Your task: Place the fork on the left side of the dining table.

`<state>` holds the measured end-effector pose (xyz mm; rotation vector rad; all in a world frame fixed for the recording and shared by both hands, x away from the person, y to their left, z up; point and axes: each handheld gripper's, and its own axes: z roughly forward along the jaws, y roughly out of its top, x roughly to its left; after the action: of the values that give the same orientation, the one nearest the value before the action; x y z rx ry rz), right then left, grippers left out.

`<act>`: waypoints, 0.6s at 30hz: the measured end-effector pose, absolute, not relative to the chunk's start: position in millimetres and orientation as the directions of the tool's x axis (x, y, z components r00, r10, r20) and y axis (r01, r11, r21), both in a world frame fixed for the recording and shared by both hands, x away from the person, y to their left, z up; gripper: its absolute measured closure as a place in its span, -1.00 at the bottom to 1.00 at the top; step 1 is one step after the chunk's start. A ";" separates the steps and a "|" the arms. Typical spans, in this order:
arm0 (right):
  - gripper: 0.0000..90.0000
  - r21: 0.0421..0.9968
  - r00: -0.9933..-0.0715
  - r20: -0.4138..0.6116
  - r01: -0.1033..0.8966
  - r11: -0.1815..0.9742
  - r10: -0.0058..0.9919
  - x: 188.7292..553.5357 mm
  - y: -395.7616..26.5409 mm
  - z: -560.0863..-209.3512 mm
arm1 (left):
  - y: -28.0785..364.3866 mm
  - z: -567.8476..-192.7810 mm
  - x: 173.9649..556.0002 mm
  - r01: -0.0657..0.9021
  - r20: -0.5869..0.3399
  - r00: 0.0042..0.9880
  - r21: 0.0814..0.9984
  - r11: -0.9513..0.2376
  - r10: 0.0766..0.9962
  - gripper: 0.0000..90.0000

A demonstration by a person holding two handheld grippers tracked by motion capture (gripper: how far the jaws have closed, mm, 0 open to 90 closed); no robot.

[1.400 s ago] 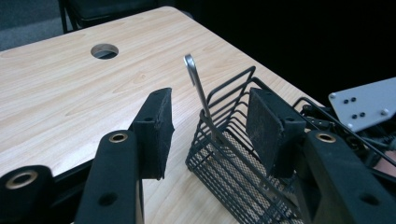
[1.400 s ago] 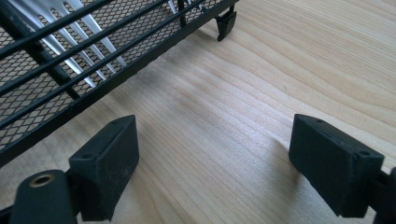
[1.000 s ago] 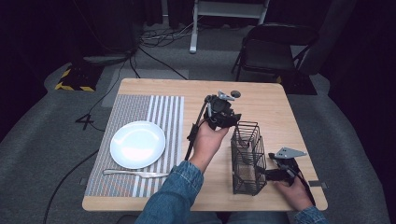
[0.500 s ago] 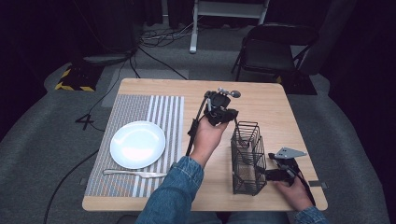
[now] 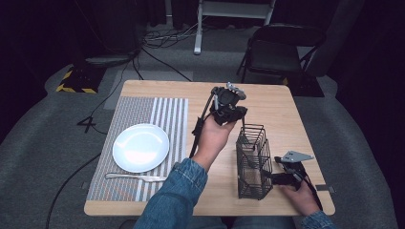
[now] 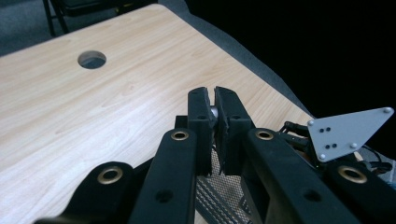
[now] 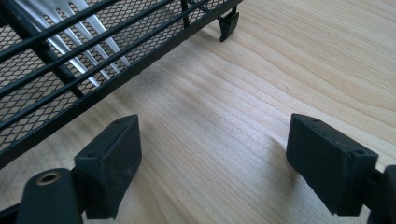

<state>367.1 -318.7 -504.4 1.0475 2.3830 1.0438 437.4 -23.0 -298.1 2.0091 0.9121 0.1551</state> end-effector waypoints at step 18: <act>-0.60 0.739 -0.673 -0.010 0.494 0.459 0.739 367.5 -318.6 -504.5 | 17.2 -247.1 412.1 0.494 -0.263 0.736 0.838 -0.230 0.625 0.91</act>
<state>367.5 -318.6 -504.5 1.0471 2.3834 1.0455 412.1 17.2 -247.1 1.8845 0.8630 0.1547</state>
